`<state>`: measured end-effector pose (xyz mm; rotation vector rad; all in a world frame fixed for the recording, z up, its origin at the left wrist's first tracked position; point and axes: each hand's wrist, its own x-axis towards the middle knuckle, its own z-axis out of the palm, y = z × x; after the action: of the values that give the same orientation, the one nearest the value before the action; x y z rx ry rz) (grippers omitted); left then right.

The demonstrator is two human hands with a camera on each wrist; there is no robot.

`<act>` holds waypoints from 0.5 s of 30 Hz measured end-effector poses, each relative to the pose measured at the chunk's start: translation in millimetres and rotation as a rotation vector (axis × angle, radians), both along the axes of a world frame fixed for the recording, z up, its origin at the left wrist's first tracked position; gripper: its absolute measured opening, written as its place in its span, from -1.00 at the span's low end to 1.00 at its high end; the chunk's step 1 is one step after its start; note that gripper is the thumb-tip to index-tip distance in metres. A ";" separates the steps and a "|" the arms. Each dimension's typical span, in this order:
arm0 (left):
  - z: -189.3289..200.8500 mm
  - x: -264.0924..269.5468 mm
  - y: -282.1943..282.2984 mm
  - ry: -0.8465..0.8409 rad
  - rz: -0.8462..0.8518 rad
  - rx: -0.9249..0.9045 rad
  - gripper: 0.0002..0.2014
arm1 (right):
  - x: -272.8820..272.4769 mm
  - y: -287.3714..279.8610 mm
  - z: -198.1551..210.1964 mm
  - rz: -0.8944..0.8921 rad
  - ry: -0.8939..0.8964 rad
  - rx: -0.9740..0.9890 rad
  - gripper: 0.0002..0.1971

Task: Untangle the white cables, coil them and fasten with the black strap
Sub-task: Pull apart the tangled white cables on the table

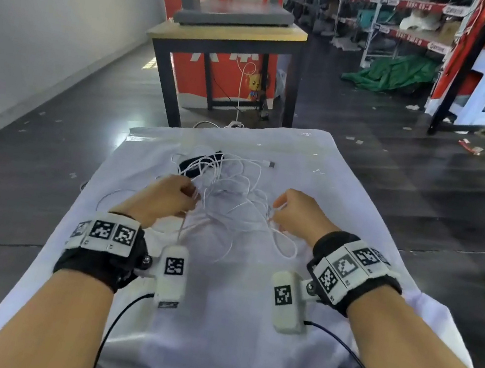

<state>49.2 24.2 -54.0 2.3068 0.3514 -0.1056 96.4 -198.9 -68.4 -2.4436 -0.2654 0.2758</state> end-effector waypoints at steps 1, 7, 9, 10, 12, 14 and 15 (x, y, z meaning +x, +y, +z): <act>4.6 -0.2 1.3 -0.044 0.015 0.023 -0.90 | 2.2 -0.7 -1.2 -0.006 0.014 0.045 -0.67; 10.2 -2.3 -1.8 -0.170 -0.037 0.243 -0.86 | 5.3 9.7 1.7 0.021 0.220 0.389 -0.63; 10.1 -2.3 -4.4 -0.210 -0.083 0.258 -0.85 | 0.8 12.2 0.2 0.039 0.302 0.478 -0.55; 11.6 -4.0 -7.1 -0.220 -0.108 0.256 -0.85 | -1.3 13.1 -1.3 0.050 0.344 0.518 -0.52; 13.5 -6.3 -11.9 -0.199 -0.167 0.267 -0.83 | -5.6 13.5 -2.8 0.056 0.412 0.604 -0.46; 14.6 -6.1 -15.8 -0.189 -0.200 0.315 -0.78 | -7.8 12.6 -2.1 0.043 0.455 0.687 -0.43; 14.7 -5.2 -17.0 -0.199 -0.202 0.333 -0.78 | -8.0 11.7 -1.3 0.038 0.453 0.707 -0.42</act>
<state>44.0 7.2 -39.3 2.6510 0.0340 0.0892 88.4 -187.2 -69.7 -1.6296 -0.1679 0.6216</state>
